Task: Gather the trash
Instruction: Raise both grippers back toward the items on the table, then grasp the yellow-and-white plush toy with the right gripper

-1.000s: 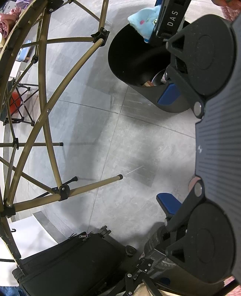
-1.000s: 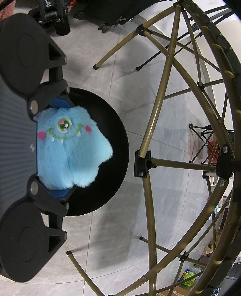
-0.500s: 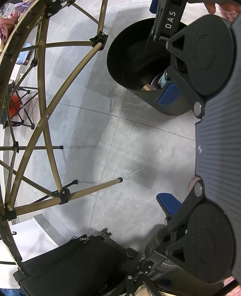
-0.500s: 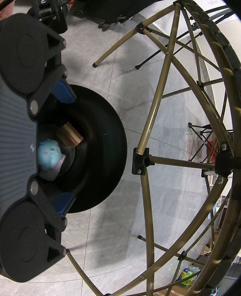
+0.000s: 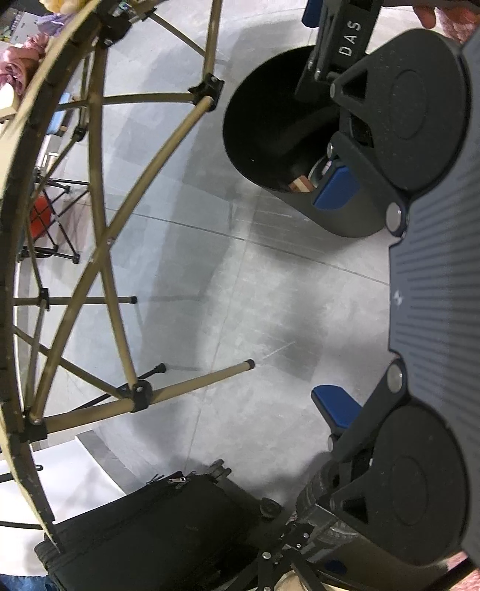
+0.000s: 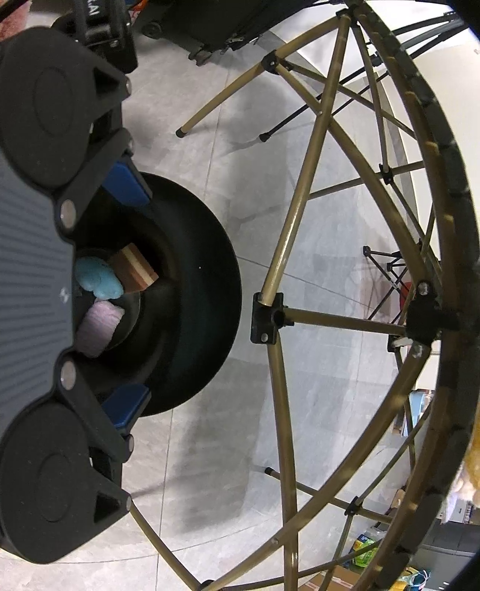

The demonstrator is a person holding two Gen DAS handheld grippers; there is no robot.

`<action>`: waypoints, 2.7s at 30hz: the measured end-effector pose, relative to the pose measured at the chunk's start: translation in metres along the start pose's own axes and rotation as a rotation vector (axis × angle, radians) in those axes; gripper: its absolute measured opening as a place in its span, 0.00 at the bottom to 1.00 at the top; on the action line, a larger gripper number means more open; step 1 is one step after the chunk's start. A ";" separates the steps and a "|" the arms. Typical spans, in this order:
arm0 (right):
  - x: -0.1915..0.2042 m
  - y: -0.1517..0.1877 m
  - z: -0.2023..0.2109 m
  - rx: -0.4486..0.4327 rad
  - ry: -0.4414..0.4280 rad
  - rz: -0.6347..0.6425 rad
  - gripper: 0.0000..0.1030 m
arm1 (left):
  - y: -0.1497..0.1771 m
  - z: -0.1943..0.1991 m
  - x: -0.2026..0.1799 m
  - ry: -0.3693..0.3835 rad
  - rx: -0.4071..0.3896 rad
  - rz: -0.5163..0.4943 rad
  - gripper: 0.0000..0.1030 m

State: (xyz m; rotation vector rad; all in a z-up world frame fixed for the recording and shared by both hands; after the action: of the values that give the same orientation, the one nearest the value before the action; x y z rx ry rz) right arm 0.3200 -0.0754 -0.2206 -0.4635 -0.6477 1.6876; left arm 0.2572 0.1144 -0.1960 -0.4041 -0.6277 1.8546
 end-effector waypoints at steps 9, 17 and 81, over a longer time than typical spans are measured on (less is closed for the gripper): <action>-0.008 -0.007 0.027 -0.064 -0.003 -0.001 1.00 | -0.008 0.027 -0.003 0.010 -0.116 -0.006 1.00; -0.021 -0.020 0.068 -0.151 -0.027 -0.034 1.00 | -0.017 0.058 -0.008 0.026 -0.226 -0.009 1.00; -0.075 -0.187 0.037 -0.523 -0.011 0.012 0.78 | -0.188 0.064 -0.096 0.131 -0.506 -0.074 1.00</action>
State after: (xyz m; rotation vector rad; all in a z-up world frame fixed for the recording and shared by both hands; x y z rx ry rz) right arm 0.4540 -0.1298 -0.0752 -0.8268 -1.1018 1.5222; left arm 0.3978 0.0619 -0.0348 -0.8138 -1.0087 1.5704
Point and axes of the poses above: each gripper's, at about its wrist camera, not at the fingertips, and z roughly against the way its jaws point, x to its left, y to its underside, the point moved 7 cm from there along -z, roughly the way its jaws point, and after that the axes turned 7 degrees about -x, right-handed, at the moved point
